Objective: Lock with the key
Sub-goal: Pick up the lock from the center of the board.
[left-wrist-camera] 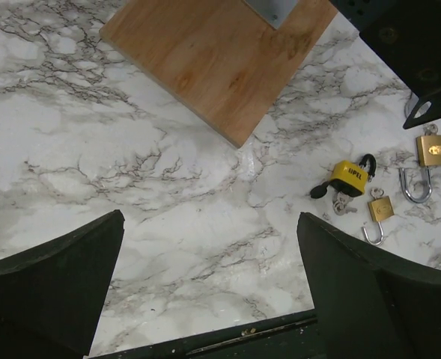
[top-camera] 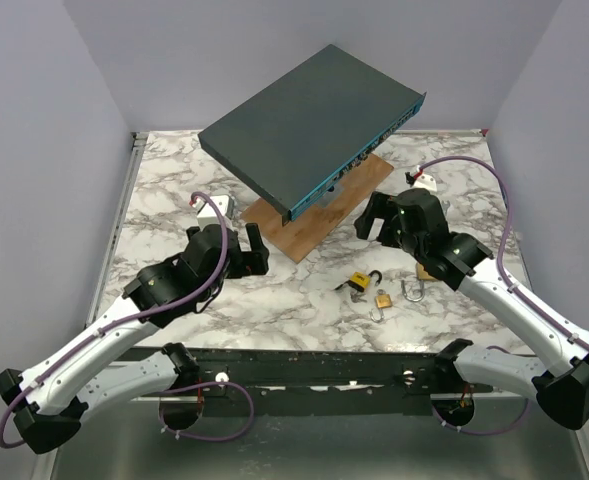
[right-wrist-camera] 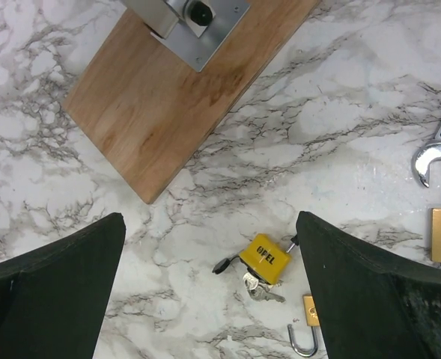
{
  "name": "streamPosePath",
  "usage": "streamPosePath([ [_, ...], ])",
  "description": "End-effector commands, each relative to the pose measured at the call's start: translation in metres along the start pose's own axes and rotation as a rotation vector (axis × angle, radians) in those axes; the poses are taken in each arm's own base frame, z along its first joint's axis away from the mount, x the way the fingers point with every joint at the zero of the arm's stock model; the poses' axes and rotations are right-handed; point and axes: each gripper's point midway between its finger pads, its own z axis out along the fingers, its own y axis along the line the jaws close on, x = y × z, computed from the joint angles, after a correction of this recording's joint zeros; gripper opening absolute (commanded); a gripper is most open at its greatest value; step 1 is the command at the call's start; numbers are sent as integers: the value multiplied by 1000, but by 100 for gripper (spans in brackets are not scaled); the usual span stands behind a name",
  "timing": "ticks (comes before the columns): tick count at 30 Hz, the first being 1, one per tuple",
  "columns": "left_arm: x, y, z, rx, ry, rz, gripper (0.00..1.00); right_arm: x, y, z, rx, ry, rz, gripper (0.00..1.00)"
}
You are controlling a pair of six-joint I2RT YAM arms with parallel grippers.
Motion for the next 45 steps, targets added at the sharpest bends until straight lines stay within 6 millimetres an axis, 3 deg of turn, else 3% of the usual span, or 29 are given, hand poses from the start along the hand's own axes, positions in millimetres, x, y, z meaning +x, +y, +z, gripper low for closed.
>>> streamPosePath([
  [1,-11,-2,-9,26,-44,-12,98,-9,-7,-3,43,-36,19,100],
  [8,-12,0,-12,30,-55,-13,99,-5,-20,0,120,-35,30,100],
  [16,-4,-1,-8,32,-30,-22,99,3,-49,13,245,-7,82,100],
  [17,-2,-1,-8,33,-24,-26,98,8,-51,15,251,9,90,100],
  [18,5,1,-7,33,-8,-36,98,28,-61,18,292,62,111,100],
  [21,13,-1,-4,50,12,-48,99,52,-64,19,280,133,130,99],
  [26,32,-3,3,72,57,-60,99,108,-53,19,221,289,127,93],
  [30,36,-2,6,72,63,-62,98,137,-37,22,164,338,196,92],
  [32,35,-3,6,74,65,-60,98,146,-30,25,149,347,229,92],
  [36,34,-5,6,75,69,-56,99,159,-34,32,189,349,284,87],
  [42,33,-5,5,73,68,-47,98,157,-48,40,269,274,375,81],
  [45,32,-4,4,70,69,-45,99,160,-45,44,250,262,432,76],
])
